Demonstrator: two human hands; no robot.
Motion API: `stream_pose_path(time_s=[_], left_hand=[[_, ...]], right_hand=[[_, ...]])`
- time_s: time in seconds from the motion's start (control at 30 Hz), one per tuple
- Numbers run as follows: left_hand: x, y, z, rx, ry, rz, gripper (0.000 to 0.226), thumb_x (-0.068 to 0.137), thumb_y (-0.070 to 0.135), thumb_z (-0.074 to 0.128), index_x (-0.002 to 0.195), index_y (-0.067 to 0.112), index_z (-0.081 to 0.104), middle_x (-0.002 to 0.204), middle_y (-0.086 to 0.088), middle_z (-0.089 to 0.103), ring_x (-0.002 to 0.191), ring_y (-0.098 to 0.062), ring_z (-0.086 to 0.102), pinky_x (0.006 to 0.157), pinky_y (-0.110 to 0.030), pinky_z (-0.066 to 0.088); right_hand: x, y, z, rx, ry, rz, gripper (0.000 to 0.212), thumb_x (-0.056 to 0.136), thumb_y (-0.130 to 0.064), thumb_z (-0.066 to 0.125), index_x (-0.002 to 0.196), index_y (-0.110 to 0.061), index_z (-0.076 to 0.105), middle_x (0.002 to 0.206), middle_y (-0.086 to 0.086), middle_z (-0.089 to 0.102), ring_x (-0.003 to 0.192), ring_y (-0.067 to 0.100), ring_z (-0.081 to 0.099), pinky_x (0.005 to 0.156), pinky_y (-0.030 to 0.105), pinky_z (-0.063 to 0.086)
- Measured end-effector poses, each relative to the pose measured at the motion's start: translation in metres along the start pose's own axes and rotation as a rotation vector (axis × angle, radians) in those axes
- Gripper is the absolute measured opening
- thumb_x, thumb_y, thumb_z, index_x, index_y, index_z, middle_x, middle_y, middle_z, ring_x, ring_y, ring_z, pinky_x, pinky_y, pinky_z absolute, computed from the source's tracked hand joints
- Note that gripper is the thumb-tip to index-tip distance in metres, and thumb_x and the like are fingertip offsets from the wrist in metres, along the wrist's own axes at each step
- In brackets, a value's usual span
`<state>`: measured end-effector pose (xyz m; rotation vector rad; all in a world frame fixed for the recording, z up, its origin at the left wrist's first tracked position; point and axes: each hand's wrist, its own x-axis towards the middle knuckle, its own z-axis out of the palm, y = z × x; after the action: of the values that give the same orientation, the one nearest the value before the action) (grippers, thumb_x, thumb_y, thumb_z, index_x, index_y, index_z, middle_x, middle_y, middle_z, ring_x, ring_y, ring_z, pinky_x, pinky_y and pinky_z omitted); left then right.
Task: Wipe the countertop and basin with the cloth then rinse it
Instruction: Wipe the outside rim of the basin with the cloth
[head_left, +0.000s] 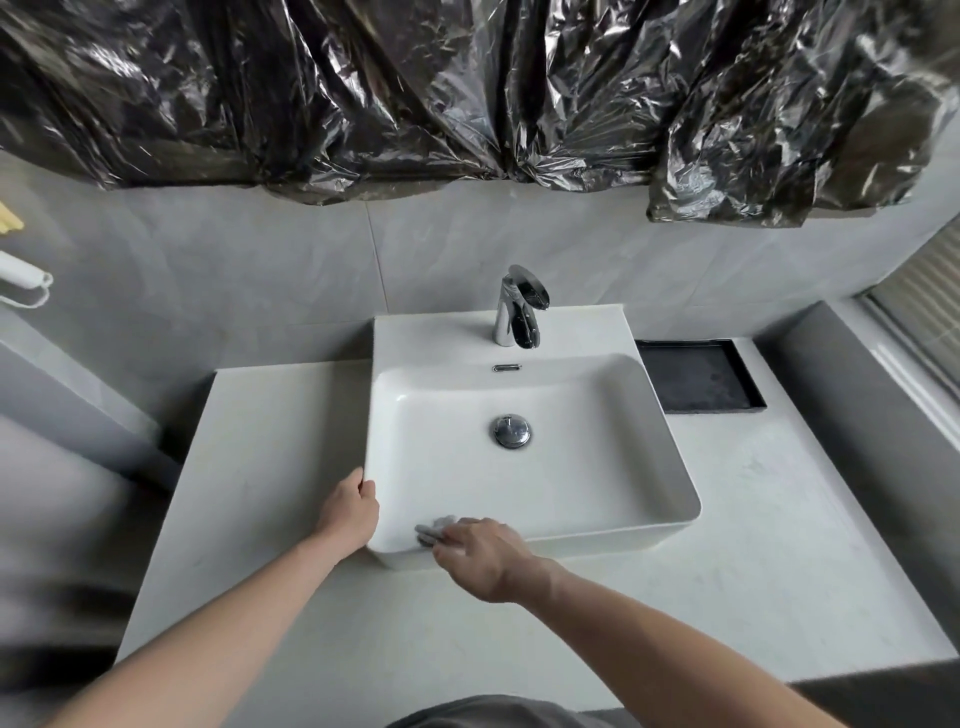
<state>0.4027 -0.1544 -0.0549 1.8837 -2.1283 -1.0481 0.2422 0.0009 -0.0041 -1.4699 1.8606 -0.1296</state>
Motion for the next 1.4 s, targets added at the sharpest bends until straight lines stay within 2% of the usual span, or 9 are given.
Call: stream_pose_path(time_s=[0.27,0.47,0.67,0.8,0.93,1.23,1.3,1.33,1.4], left_hand=[[-0.018,-0.001,0.006,0.047,-0.004,-0.003,0.033,0.098,0.007,0.042,0.126,0.010,0.060,0.126,-0.016,0.066,0.115,-0.039,0.059,0.080,-0.032,0.039],[-0.016,0.006,0.008,0.054,0.021,-0.073,0.030,0.094,0.002,0.046,0.118,0.006,0.064,0.117,-0.020,0.069,0.109,-0.039,0.061,0.079,-0.032,0.042],[-0.014,0.008,0.009,0.072,0.034,-0.109,0.034,0.093,0.002,0.048,0.123,0.008,0.064,0.124,-0.018,0.068,0.114,-0.038,0.061,0.088,-0.034,0.047],[-0.014,0.012,0.011,0.104,0.042,-0.144,0.032,0.093,0.002,0.048,0.121,0.005,0.063,0.124,-0.018,0.067,0.115,-0.038,0.060,0.088,-0.034,0.046],[-0.009,0.013,0.010,0.131,0.035,-0.166,0.036,0.089,0.001,0.050,0.121,0.007,0.065,0.123,-0.018,0.068,0.116,-0.038,0.061,0.092,-0.034,0.049],[-0.004,0.009,0.013,0.155,0.050,-0.220,0.037,0.084,0.007,0.052,0.115,0.015,0.069,0.116,-0.014,0.071,0.107,-0.035,0.065,0.089,-0.035,0.053],[-0.005,0.009,0.013,0.171,0.054,-0.220,0.036,0.083,0.007,0.052,0.113,0.015,0.070,0.114,-0.014,0.072,0.105,-0.035,0.066,0.088,-0.035,0.054],[-0.005,0.009,0.013,0.187,0.059,-0.222,0.035,0.083,0.008,0.052,0.112,0.017,0.070,0.114,-0.013,0.072,0.104,-0.035,0.066,0.088,-0.036,0.054],[-0.006,0.011,0.014,0.227,0.066,-0.237,0.034,0.083,0.010,0.052,0.111,0.020,0.069,0.114,-0.011,0.072,0.104,-0.033,0.067,0.087,-0.035,0.054]], right_hand=[[-0.036,0.102,-0.025,-0.183,0.103,0.145,0.042,0.104,-0.040,0.035,0.137,-0.032,0.060,0.141,0.005,0.063,0.127,0.033,0.057,0.104,0.041,0.043],[-0.071,0.182,-0.063,-0.261,0.142,0.290,0.048,0.104,-0.037,0.027,0.143,-0.049,0.054,0.150,-0.008,0.056,0.134,0.024,0.053,0.109,0.037,0.040],[-0.059,0.168,-0.057,-0.214,0.090,0.293,0.056,0.096,-0.045,0.019,0.134,-0.042,0.059,0.147,-0.018,0.055,0.131,0.023,0.056,0.108,0.043,0.042],[-0.035,0.128,-0.035,-0.141,0.057,0.157,0.069,0.085,-0.056,0.016,0.135,-0.037,0.059,0.143,-0.010,0.061,0.129,0.026,0.059,0.110,0.044,0.044],[-0.036,0.099,-0.031,-0.103,0.034,0.048,0.049,0.098,-0.044,0.030,0.139,-0.038,0.057,0.145,-0.004,0.059,0.129,0.030,0.057,0.110,0.042,0.041],[-0.060,0.191,-0.081,-0.292,-0.045,0.132,0.052,0.101,-0.037,0.022,0.144,-0.028,0.049,0.143,0.003,0.060,0.127,0.032,0.059,0.104,0.044,0.047],[-0.069,0.206,-0.099,-0.319,-0.074,0.173,0.047,0.102,-0.036,0.023,0.128,-0.026,0.061,0.134,0.007,0.065,0.119,0.034,0.062,0.096,0.042,0.047],[-0.074,0.212,-0.107,-0.322,-0.098,0.203,0.042,0.103,-0.034,0.023,0.106,-0.025,0.065,0.128,0.009,0.067,0.111,0.034,0.062,0.089,0.040,0.045],[-0.077,0.224,-0.117,-0.317,-0.110,0.221,0.039,0.103,-0.031,0.026,0.071,-0.024,0.046,0.117,0.012,0.069,0.093,0.031,0.053,0.078,0.036,0.036]])
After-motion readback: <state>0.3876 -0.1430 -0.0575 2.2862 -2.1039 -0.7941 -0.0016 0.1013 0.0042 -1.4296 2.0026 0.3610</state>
